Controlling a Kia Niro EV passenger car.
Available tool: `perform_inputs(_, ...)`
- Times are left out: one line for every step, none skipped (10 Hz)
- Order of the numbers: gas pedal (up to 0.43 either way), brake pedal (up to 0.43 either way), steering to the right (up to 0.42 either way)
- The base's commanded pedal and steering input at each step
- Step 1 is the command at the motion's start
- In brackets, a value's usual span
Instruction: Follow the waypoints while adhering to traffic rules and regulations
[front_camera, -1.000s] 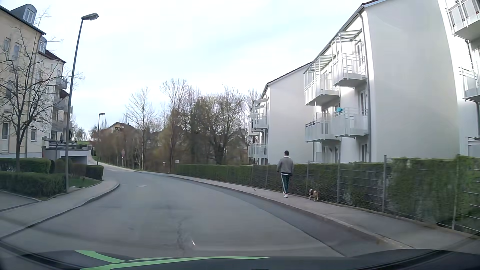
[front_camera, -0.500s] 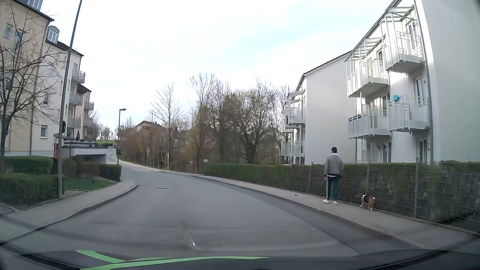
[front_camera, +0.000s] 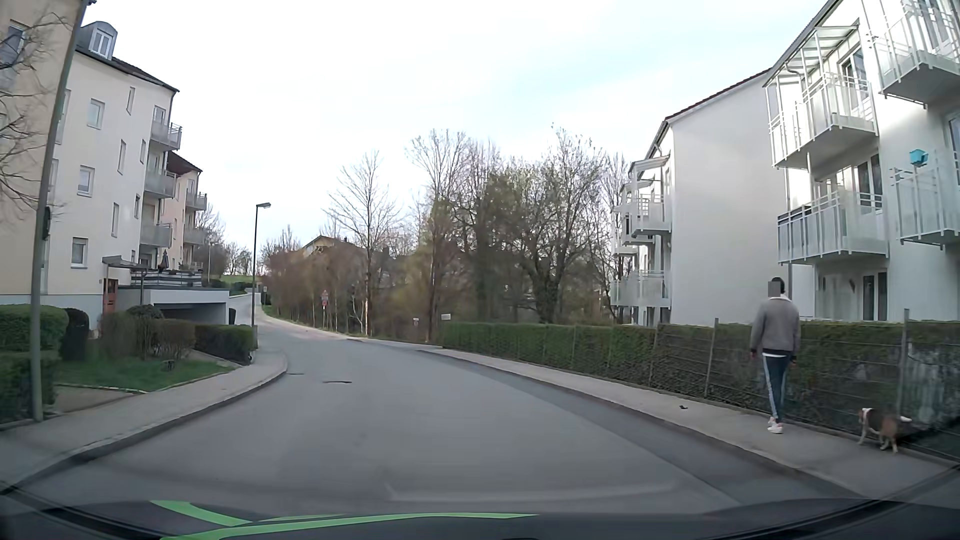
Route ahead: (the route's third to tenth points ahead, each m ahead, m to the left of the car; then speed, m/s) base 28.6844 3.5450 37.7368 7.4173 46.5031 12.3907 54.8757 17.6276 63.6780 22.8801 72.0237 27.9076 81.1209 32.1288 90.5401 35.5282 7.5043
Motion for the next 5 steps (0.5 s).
perform_inputs(0.311,0.000,-0.064)
perform_inputs(0.311,0.000,-0.061)
perform_inputs(0.311,0.000,-0.055)
perform_inputs(0.299,0.000,-0.052)
perform_inputs(0.299,0.000,-0.051)
